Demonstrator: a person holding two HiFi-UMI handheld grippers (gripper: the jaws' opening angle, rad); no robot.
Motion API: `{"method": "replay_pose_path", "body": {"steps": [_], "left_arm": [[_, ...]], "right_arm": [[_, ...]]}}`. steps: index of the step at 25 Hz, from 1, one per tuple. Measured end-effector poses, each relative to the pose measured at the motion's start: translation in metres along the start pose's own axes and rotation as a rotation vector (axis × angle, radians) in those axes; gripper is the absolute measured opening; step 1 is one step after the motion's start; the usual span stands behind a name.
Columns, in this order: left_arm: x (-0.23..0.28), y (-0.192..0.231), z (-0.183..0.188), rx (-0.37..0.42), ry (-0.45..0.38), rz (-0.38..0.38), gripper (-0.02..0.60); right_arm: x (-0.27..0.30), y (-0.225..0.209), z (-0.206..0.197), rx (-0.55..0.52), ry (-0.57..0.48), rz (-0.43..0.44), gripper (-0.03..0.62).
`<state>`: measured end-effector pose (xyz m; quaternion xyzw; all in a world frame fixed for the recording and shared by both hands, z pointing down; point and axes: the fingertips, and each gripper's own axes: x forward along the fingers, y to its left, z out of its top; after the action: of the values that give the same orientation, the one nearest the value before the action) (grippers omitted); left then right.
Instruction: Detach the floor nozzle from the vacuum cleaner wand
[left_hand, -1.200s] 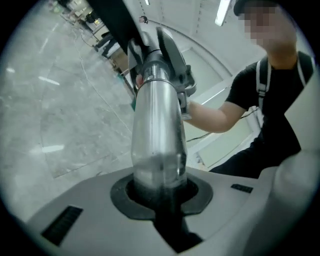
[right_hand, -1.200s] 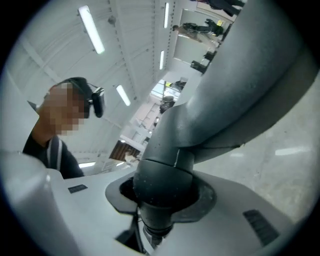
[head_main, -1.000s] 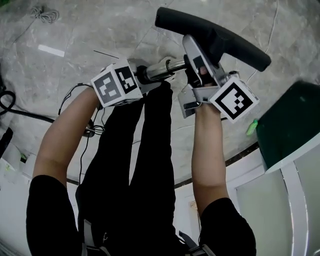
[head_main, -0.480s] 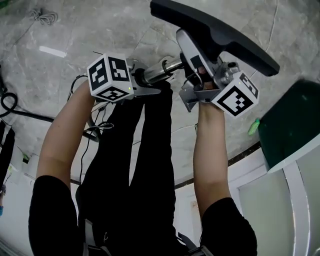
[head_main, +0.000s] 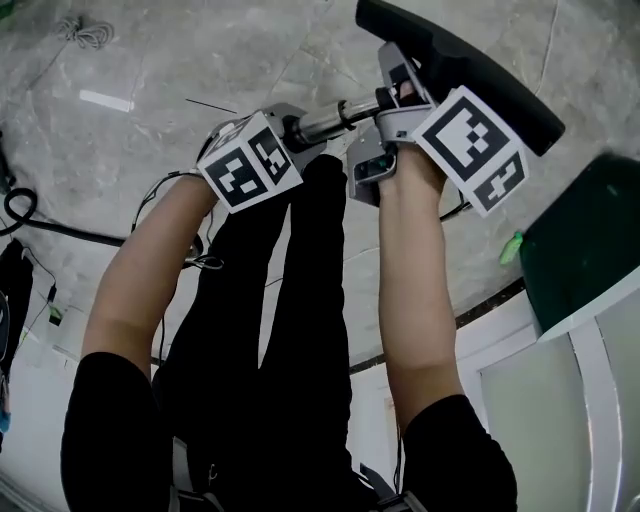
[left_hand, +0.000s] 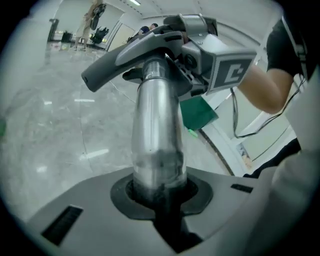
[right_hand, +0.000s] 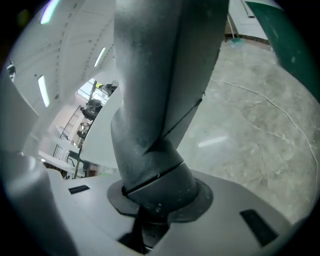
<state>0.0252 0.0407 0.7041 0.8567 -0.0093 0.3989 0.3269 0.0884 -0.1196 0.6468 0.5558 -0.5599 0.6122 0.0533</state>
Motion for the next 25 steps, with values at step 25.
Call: {"method": "replay_pose_path", "body": {"steps": [25], "left_arm": [[0.01,-0.008,0.018,0.105,0.111,-0.389,0.061]], "right_arm": [[-0.027,0.035,0.035,-0.239,-0.133,0.621,0.114]]}}
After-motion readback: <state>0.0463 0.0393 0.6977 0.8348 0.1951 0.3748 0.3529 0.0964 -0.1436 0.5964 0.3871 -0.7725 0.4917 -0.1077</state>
